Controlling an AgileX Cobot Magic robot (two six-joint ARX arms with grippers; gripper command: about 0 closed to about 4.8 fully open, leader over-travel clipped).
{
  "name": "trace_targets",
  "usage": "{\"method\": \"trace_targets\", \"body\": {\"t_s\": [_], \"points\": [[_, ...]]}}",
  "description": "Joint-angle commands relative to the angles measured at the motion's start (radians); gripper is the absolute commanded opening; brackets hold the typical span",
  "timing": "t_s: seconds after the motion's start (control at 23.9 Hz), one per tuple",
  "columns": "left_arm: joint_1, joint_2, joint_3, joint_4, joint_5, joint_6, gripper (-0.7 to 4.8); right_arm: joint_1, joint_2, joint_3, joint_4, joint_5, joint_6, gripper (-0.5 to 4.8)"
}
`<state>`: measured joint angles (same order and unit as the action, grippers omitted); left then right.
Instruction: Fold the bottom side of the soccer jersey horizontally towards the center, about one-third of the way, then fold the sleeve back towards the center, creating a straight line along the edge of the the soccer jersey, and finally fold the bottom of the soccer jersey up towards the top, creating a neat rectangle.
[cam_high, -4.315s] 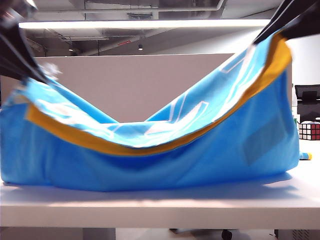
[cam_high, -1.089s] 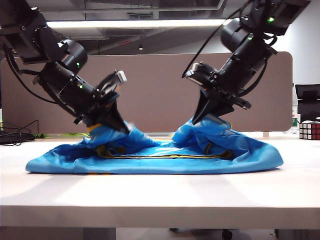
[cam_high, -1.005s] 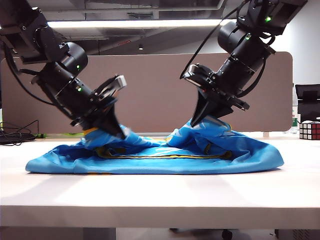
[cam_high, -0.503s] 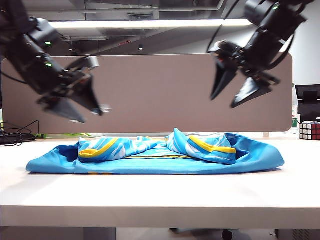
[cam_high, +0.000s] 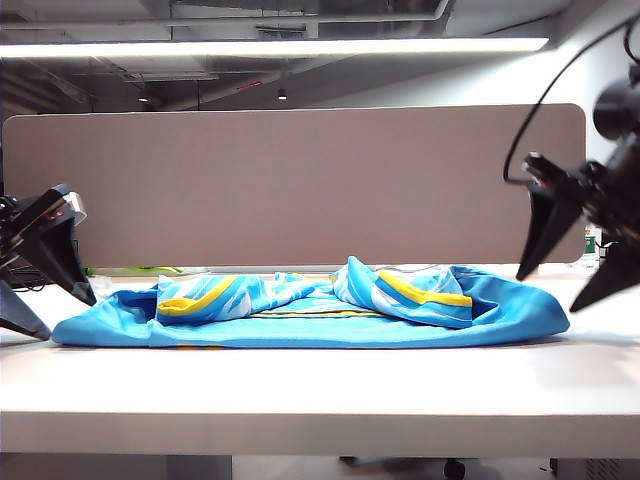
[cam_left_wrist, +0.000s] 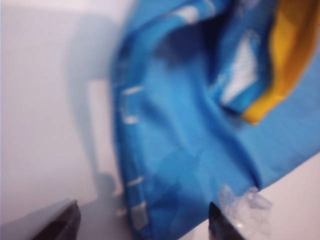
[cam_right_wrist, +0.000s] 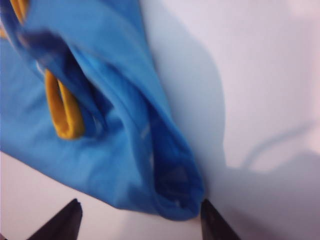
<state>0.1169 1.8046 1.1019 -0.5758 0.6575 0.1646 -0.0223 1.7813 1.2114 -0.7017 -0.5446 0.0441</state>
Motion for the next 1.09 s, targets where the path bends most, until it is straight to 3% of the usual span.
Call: {"method": "trace_targets", "body": {"t_s": [0.04,0.17,0.34,0.46,0.5,0.54,0.59,0.63,0.67,0.8,0.88,0.96,1.01,1.09], "points": [[-0.009,-0.003,-0.084,0.12,0.002,-0.017,3.27,-0.005,-0.006,-0.113,0.137,-0.063,0.049,3.3],[-0.016,-0.002,-0.156,0.218,0.002,-0.074,3.27,-0.003,-0.006,-0.216,0.28,-0.087,0.145,3.28],[-0.046,-0.002,-0.17,0.231,0.018,-0.09,3.25,0.008,-0.006,-0.271,0.391,-0.086,0.213,3.26],[-0.079,-0.002,-0.17,0.263,0.018,-0.106,2.99,0.032,-0.006,-0.275,0.43,-0.08,0.24,3.23],[-0.101,-0.002,-0.17,0.282,0.013,-0.12,2.66,0.043,-0.006,-0.275,0.444,-0.077,0.25,3.13],[-0.111,0.0,-0.17,0.291,0.012,-0.121,2.26,0.046,-0.006,-0.275,0.447,-0.073,0.252,2.91],[-0.124,0.0,-0.17,0.306,-0.013,-0.121,1.08,0.053,-0.006,-0.275,0.451,-0.053,0.255,2.28],[-0.134,0.0,-0.17,0.315,-0.03,-0.121,0.27,0.056,-0.006,-0.275,0.45,-0.042,0.255,1.72],[-0.137,0.0,-0.17,0.33,-0.034,-0.126,-0.04,0.056,-0.006,-0.275,0.45,-0.038,0.254,1.18],[-0.126,-0.005,-0.17,0.352,-0.03,-0.159,-0.05,0.056,-0.01,-0.275,0.451,-0.038,0.248,0.42],[-0.111,-0.026,-0.17,0.307,-0.025,-0.155,-0.05,0.056,-0.038,-0.277,0.417,-0.039,0.216,-0.03],[-0.094,-0.075,-0.17,0.16,-0.027,-0.119,-0.05,0.057,-0.103,-0.279,0.328,-0.035,0.149,-0.02],[-0.092,-0.114,-0.174,0.045,-0.045,-0.061,-0.05,0.057,-0.163,-0.282,0.261,-0.033,0.108,-0.02],[-0.096,-0.171,-0.192,-0.057,-0.084,-0.018,-0.05,0.057,-0.228,-0.296,0.216,-0.034,0.086,-0.02]]}}
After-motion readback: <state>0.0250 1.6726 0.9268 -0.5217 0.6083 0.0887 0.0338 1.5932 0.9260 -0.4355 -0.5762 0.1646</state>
